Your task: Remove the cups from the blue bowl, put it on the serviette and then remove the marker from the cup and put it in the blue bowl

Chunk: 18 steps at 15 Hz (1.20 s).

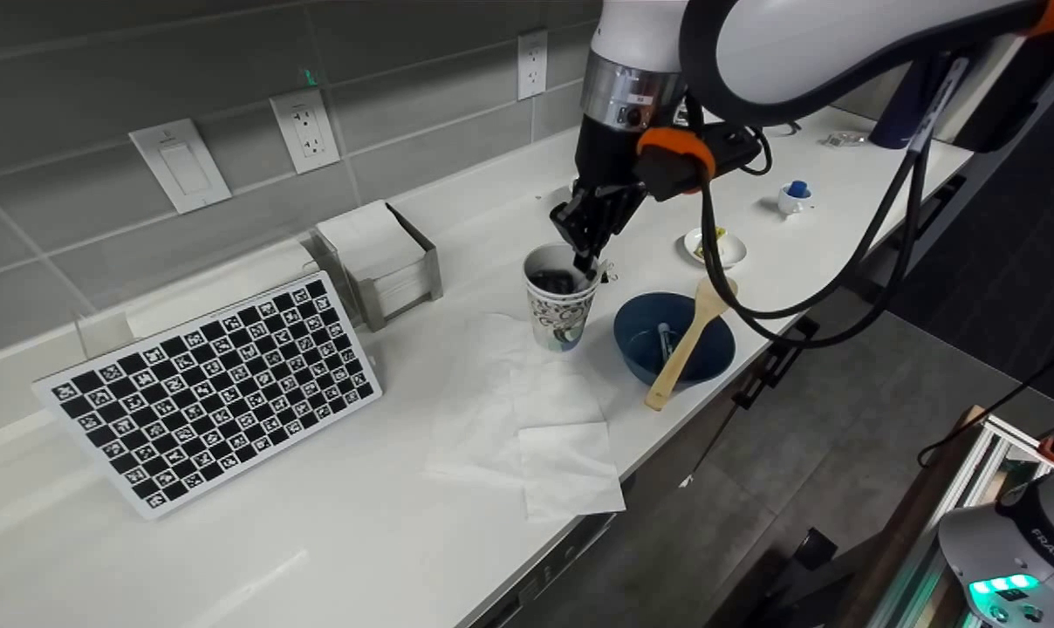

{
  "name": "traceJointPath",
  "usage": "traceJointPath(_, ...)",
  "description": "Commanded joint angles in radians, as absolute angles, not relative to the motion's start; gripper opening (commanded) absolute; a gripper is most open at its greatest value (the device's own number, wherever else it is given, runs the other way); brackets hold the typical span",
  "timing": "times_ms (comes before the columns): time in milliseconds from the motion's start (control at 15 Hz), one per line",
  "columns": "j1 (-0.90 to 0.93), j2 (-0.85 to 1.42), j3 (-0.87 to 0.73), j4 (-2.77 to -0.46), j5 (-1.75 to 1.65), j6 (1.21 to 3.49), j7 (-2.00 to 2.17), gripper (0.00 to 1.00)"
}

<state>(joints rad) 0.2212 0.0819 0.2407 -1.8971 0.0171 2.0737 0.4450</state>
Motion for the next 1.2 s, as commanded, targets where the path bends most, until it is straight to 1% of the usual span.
traceJointPath(0,0.264,0.128,0.255,-1.847,0.032,2.051,0.443,0.01)
traceJointPath(200,0.289,0.151,0.263,-1.868,0.030,2.112,0.426,0.01)
traceJointPath(467,0.291,0.200,0.268,-1.871,0.125,2.186,0.346,0.01)
traceJointPath(1067,0.312,0.304,0.215,-1.879,0.001,2.279,0.399,0.01)
traceJointPath(1133,0.311,0.311,0.214,-1.879,0.009,2.272,0.393,0.31)
